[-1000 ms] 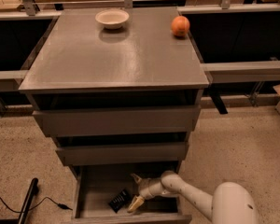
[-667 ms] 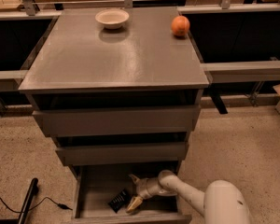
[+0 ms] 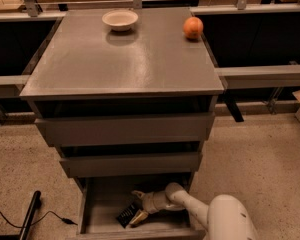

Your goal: Pick rxbar blueberry from bottom drawer and place on counter

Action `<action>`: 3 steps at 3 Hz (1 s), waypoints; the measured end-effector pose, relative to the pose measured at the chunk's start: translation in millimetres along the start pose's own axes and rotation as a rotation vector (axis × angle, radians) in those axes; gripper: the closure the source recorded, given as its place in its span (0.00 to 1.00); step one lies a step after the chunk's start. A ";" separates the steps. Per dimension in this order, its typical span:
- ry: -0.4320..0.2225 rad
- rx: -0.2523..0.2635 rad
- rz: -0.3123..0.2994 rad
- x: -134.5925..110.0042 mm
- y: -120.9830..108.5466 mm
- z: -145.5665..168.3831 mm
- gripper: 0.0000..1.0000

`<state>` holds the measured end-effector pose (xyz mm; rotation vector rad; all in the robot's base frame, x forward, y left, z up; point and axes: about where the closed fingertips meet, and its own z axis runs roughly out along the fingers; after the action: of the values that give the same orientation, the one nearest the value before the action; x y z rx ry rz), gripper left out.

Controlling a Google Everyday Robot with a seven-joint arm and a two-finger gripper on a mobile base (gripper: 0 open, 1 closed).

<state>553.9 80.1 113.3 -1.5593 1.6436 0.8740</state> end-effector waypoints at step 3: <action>-0.012 -0.050 -0.041 -8.0 8.2 19.3 0.96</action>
Offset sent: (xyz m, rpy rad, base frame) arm -0.0063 0.0175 -0.0154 0.0001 0.0162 0.0551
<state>546.7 101.1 110.0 -1.6129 1.5869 0.9075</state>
